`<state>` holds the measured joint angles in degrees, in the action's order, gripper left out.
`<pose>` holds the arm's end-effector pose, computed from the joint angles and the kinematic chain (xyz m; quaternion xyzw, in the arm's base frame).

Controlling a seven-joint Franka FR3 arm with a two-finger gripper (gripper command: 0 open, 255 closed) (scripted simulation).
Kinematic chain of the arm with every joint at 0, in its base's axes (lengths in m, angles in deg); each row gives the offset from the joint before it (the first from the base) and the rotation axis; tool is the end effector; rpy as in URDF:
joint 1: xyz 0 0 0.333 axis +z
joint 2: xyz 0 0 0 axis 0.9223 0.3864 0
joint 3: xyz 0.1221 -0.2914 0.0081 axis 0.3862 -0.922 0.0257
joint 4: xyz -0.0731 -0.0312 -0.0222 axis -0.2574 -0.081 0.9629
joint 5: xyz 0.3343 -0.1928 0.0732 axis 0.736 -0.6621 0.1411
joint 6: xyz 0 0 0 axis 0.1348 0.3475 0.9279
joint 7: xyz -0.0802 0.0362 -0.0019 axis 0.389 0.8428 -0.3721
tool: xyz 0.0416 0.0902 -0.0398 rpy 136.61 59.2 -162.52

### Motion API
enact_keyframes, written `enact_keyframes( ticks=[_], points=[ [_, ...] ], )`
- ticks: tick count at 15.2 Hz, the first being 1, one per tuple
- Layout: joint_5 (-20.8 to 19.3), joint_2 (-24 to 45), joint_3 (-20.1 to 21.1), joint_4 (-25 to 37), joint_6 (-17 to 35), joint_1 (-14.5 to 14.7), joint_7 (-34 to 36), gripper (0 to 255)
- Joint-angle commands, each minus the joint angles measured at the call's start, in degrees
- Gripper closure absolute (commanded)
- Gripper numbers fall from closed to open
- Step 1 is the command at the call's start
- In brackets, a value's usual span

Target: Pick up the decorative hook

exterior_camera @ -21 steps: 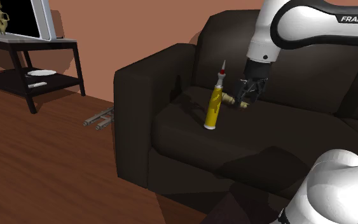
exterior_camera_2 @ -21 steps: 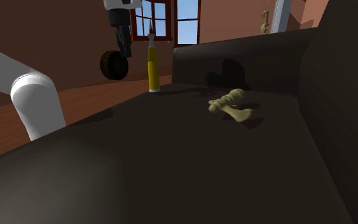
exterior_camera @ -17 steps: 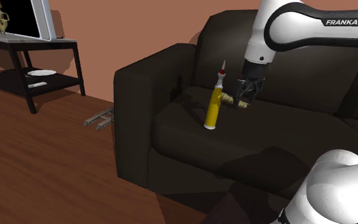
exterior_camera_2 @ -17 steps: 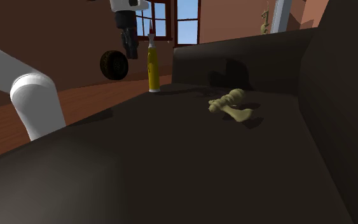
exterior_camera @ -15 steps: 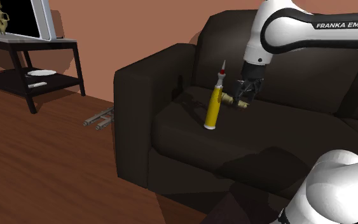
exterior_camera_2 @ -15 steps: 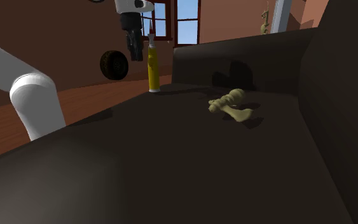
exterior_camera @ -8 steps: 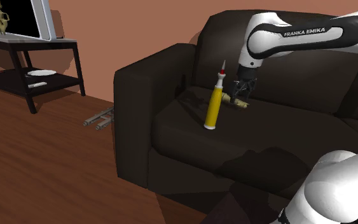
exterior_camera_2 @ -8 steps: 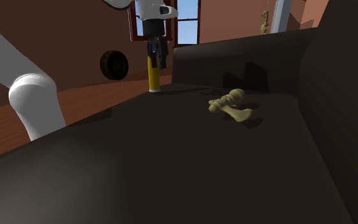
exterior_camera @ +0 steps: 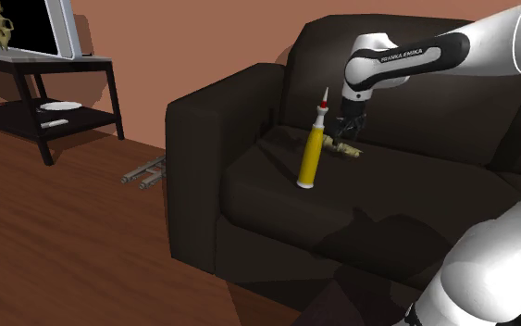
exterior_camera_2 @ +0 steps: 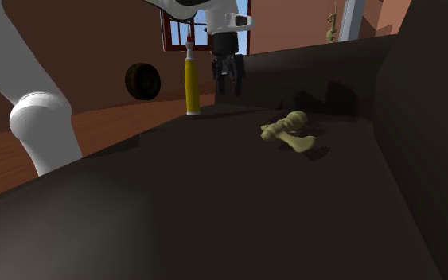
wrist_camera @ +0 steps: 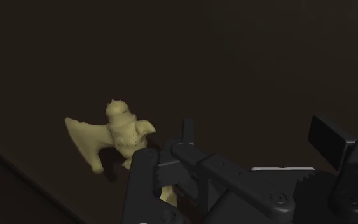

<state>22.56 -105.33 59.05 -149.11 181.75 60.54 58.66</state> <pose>0.4342 -0.2013 0.5261 0.9939 -0.0891 0.0196 0.0617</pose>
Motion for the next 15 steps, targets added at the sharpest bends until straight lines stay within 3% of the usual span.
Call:
enact_keyframes(
  ticks=[1,12,15],
  points=[
    [0.48,4.62,-1.61,3.49,1.43,-0.40,-2.21,0],
    [7.38,27.76,-6.74,24.85,3.91,-4.82,-13.56,0],
    [7.44,28.16,-6.64,23.03,6.09,-4.91,-13.40,0]
  ],
)
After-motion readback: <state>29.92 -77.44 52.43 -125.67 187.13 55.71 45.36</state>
